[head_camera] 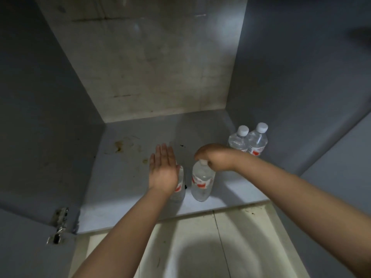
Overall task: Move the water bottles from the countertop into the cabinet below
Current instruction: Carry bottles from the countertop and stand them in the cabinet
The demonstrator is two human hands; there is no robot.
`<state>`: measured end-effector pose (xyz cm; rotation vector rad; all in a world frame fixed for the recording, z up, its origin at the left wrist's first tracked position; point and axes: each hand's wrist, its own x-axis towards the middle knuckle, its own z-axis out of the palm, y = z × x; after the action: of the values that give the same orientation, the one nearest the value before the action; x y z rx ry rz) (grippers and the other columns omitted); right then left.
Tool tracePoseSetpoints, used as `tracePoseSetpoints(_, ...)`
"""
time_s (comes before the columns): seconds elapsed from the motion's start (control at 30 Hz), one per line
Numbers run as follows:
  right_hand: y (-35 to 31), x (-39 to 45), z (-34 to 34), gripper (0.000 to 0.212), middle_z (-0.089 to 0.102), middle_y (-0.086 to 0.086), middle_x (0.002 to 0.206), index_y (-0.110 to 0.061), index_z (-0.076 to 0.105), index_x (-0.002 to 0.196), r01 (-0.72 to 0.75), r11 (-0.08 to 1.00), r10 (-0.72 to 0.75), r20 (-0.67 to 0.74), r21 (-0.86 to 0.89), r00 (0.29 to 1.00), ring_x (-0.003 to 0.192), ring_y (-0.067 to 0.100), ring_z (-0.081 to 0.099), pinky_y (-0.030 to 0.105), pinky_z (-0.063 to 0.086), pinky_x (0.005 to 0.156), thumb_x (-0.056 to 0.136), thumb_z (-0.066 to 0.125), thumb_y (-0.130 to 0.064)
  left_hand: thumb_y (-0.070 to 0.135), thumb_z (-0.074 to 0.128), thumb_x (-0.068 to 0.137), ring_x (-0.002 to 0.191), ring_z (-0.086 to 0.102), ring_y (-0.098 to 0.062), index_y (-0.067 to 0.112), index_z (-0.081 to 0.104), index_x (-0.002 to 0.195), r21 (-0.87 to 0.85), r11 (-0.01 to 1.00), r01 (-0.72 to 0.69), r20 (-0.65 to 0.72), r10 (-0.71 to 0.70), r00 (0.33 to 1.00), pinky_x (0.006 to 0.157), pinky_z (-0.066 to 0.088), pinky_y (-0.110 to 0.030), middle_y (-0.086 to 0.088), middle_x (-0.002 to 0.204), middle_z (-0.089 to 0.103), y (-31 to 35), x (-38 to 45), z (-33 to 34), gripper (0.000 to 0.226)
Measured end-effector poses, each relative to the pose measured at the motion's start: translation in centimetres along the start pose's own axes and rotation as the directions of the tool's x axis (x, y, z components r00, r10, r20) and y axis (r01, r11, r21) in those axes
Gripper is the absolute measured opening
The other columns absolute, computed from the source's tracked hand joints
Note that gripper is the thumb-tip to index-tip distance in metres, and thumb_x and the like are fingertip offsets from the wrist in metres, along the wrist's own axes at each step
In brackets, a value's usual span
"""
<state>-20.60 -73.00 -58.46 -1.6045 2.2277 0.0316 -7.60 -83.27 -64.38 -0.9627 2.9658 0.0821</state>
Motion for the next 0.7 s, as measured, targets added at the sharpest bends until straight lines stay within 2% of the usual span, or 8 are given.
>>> tracePoseSetpoints(0.07,-0.5,-0.3,0.4,0.043,0.049,0.016,0.138,-0.009,0.047,0.132,-0.041,0.999,0.040,-0.057,-0.017,0.998,0.125,0.029,0.047,0.032,0.040,0.103,0.090,0.053,-0.017,0.032,0.022,0.100,0.145,-0.006,-0.036,0.000,-0.005,0.145,-0.001,1.000,0.000,0.008,0.000,1.000,0.119,0.000,-0.044,-0.022,0.156,-0.006,0.1,0.0,-0.3,0.061)
tracePoseSetpoints(0.13,-1.1,-0.4,1.3,0.043,0.054,0.019,0.130,-0.008,0.048,0.128,-0.132,0.990,0.124,-0.116,-0.056,0.985,0.118,0.032,0.052,0.034,0.044,0.096,0.092,0.051,-0.032,0.033,0.022,0.099,0.144,-0.009,-0.035,0.002,-0.006,0.145,0.000,0.999,-0.034,0.019,0.034,0.999,0.119,-0.002,-0.043,-0.019,0.156,-0.009,-0.2,0.0,-0.4,0.062)
tracePoseSetpoints(0.23,-1.9,-0.4,2.1,0.042,0.059,0.019,0.120,-0.004,0.052,0.119,-0.270,0.961,0.256,-0.177,-0.059,0.950,0.110,0.033,0.057,0.035,0.048,0.088,0.092,0.050,-0.037,0.034,0.022,0.099,0.145,-0.011,-0.030,0.005,-0.005,0.146,-0.002,0.995,-0.100,0.010,0.100,0.995,0.119,-0.004,-0.040,-0.014,0.157,-0.011,-0.8,0.6,-0.7,0.061)
tracePoseSetpoints(0.43,-3.0,-0.3,2.5,0.035,0.057,0.019,0.121,-0.002,0.055,0.114,-0.372,0.925,0.379,-0.206,0.077,0.902,0.110,0.032,0.058,0.032,0.048,0.089,0.091,0.054,-0.028,0.029,0.021,0.101,0.146,-0.007,-0.025,0.005,-0.003,0.146,-0.037,0.979,-0.201,0.080,0.203,0.976,0.119,0.001,-0.032,-0.012,0.158,-0.007,-1.0,2.3,-1.2,0.057)
tracePoseSetpoints(0.57,-2.0,0.0,1.1,0.035,0.055,0.020,0.130,-0.002,0.054,0.123,-0.356,0.933,0.361,-0.145,0.058,0.921,0.120,0.032,0.053,0.030,0.045,0.097,0.090,0.053,-0.016,0.027,0.023,0.101,0.146,-0.001,-0.028,0.000,-0.001,0.145,-0.056,0.985,-0.162,0.084,0.166,0.983,0.119,0.005,-0.032,-0.016,0.157,-0.002,-0.8,2.0,-1.2,0.058)
tracePoseSetpoints(0.7,-0.1,1.3,-0.4,0.030,0.058,0.019,0.128,-0.002,0.060,0.116,-0.304,0.952,0.305,-0.113,0.033,0.946,0.121,0.032,0.053,0.029,0.045,0.097,0.087,0.056,-0.009,0.026,0.026,0.100,0.146,0.001,-0.029,-0.002,0.001,0.145,-0.108,0.982,-0.157,0.092,0.167,0.982,0.120,0.006,-0.034,-0.018,0.157,0.001,-0.4,1.8,-1.4,0.058)
